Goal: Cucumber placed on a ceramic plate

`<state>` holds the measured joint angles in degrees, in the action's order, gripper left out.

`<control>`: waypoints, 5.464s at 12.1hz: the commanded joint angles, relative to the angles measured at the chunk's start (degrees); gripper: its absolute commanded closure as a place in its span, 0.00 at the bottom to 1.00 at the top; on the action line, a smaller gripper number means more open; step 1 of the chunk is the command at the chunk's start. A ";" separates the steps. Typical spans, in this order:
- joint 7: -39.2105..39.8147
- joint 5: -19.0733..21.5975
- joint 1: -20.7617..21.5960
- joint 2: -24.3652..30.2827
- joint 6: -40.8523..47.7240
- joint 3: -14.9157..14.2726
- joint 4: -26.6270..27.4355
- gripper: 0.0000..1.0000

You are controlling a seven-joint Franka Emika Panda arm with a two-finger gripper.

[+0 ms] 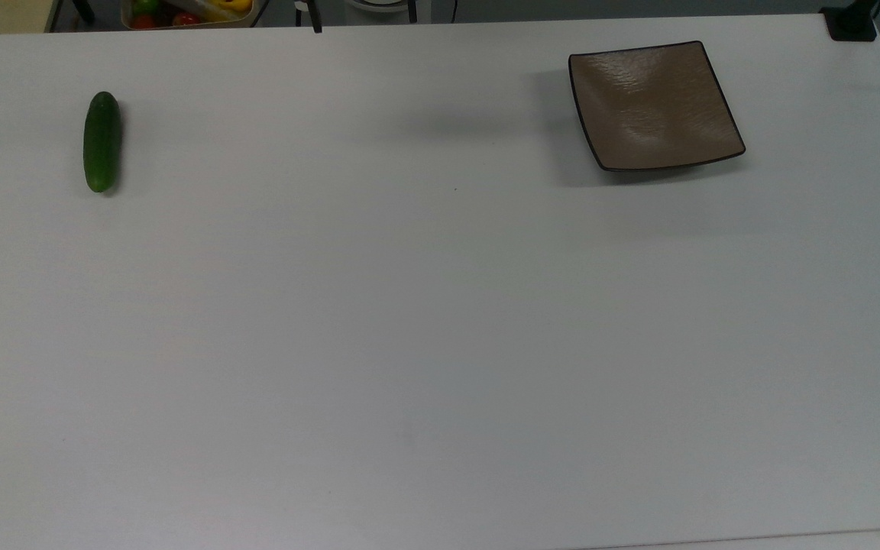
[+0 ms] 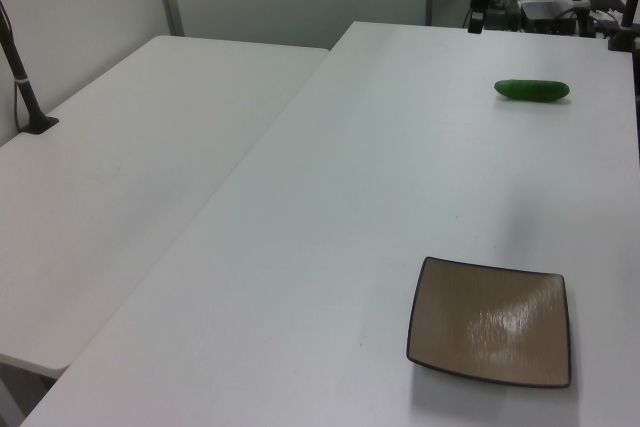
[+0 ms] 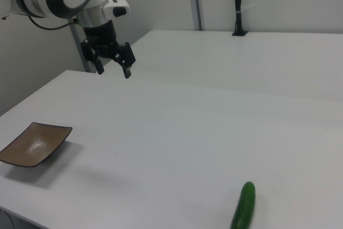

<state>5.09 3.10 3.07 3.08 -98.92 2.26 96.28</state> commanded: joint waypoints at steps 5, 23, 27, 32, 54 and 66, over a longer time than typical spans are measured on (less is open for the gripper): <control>24.32 -1.59 -7.62 1.32 3.91 -4.72 0.75 0.00; 30.24 -6.53 -21.62 -19.86 -36.50 -14.65 16.91 0.00; 32.26 -6.88 -22.23 -21.53 -38.45 -14.57 18.33 0.00; 32.79 -6.97 -22.23 -21.80 -38.45 -14.57 19.03 0.44; 19.38 -3.10 -3.88 -0.88 9.18 -4.04 -1.27 0.89; -20.89 0.33 17.12 -5.71 3.31 12.42 2.23 0.88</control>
<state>-11.20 2.67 15.94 -1.59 -92.05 15.14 95.80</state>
